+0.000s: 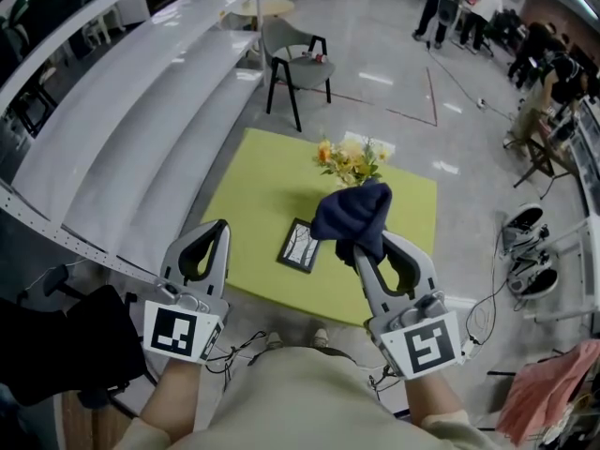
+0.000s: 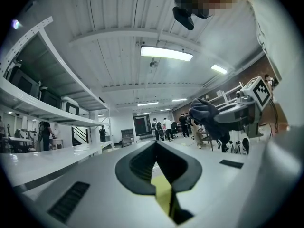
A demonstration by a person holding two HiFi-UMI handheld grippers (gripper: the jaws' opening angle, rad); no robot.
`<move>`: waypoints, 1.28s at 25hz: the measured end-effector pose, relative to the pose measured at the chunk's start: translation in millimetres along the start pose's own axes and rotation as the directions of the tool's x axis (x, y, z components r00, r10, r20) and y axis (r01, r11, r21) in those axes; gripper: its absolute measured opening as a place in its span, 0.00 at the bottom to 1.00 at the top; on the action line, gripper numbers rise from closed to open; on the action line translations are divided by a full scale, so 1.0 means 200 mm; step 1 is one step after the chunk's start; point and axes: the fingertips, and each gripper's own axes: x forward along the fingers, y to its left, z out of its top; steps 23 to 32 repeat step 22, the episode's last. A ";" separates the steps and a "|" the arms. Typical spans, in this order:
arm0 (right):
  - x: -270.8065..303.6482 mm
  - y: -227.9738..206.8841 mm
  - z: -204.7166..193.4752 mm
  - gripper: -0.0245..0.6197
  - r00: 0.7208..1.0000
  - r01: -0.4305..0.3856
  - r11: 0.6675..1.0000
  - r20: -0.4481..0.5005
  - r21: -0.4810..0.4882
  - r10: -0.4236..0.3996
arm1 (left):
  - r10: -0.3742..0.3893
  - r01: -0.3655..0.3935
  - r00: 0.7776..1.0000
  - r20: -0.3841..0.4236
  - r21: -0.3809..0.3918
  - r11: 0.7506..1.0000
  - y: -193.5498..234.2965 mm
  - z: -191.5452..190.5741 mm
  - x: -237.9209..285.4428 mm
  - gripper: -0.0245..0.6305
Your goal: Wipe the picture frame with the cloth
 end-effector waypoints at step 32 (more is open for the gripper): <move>0.02 0.03 -0.17 0.19 0.999 0.000 1.000 -0.055 -0.006 0.000 | -0.048 0.047 0.998 -0.051 -0.017 0.999 -0.07 -0.11 0.04 0.05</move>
